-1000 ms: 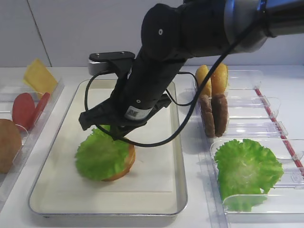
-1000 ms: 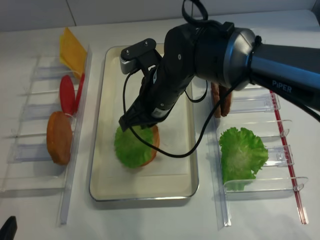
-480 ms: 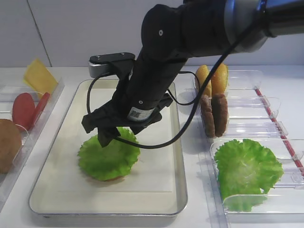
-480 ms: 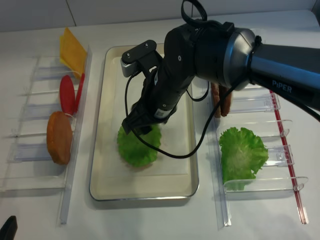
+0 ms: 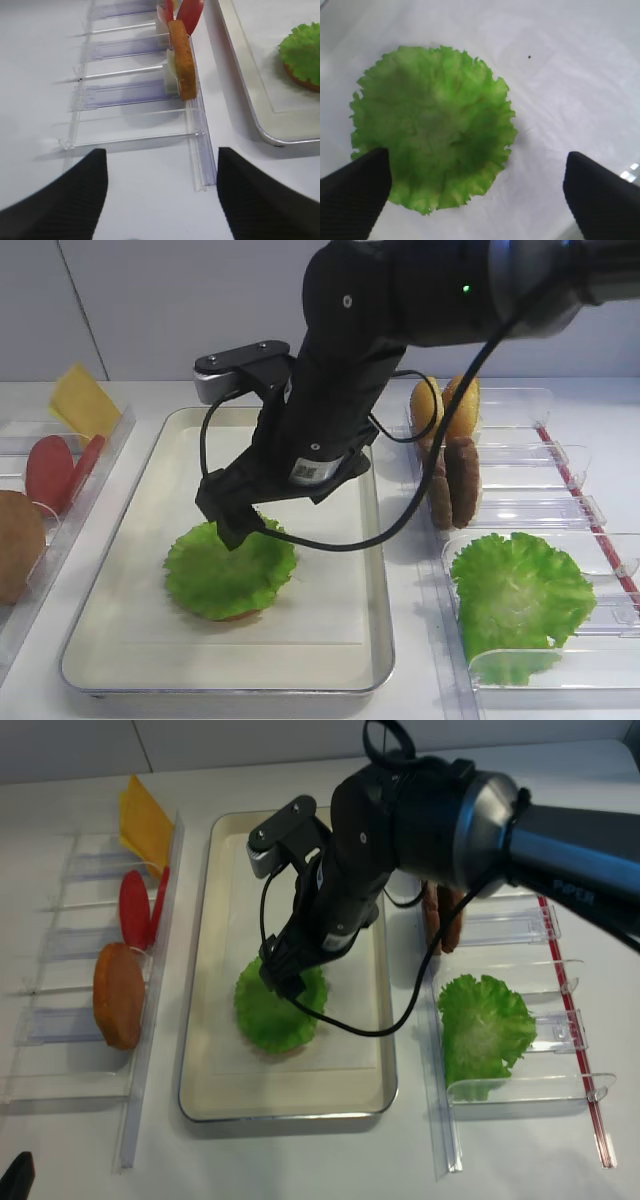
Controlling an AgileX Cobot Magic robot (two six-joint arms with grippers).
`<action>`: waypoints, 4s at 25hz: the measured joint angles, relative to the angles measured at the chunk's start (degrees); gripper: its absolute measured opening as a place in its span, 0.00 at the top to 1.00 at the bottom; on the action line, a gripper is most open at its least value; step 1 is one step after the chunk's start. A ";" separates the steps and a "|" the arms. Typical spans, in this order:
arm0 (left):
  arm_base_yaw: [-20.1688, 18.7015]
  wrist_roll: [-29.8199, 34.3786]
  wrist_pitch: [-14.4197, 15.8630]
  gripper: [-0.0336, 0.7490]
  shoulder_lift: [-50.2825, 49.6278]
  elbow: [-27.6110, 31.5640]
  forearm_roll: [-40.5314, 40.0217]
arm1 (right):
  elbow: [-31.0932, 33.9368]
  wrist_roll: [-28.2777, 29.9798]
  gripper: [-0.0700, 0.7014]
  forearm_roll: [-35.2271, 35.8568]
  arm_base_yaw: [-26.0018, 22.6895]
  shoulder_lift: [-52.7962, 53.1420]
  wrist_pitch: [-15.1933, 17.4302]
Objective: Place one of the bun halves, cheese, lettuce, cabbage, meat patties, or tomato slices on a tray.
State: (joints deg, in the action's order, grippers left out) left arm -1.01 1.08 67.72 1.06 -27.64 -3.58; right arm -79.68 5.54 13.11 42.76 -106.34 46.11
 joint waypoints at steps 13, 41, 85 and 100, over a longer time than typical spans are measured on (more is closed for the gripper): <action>0.00 0.00 0.00 0.37 0.00 0.00 0.00 | 0.00 0.00 0.01 -3.02 -10.61 14.59 4.61; 0.00 0.00 0.00 0.37 0.00 0.00 0.00 | 37.58 3.15 0.01 0.71 -43.43 75.13 16.86; 0.00 0.00 -0.11 0.37 0.00 0.00 0.00 | 52.53 -1.36 0.01 -5.53 -41.20 104.73 19.22; 0.00 0.00 -0.11 0.37 0.00 0.00 -0.21 | 52.41 -1.58 0.01 -5.74 -41.20 107.26 19.50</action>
State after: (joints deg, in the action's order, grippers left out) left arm -1.01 1.08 67.62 1.06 -27.64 -3.78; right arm -27.26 3.96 7.38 1.56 0.92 65.61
